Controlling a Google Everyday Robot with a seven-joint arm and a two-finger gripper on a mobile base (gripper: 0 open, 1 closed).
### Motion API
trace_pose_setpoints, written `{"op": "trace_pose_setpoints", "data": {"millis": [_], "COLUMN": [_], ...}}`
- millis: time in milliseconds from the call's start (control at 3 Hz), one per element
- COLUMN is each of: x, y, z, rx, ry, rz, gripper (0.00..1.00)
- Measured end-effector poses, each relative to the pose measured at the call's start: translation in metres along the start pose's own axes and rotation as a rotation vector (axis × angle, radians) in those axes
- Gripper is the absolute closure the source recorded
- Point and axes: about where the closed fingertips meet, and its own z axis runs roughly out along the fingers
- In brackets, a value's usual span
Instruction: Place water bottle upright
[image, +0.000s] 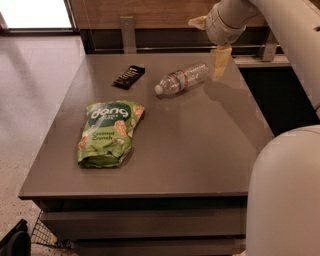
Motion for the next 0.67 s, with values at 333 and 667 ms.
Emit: {"op": "trace_pose_setpoints", "data": {"millis": [333,667], "x": [-0.01,-0.021], "y": [0.005,0.017], "z": [0.013,0.033], "rx": [-0.029,-0.069], "ry": [-0.009,-0.025], "rz": [-0.014,0.0], "gripper": [0.0,0.0]}}
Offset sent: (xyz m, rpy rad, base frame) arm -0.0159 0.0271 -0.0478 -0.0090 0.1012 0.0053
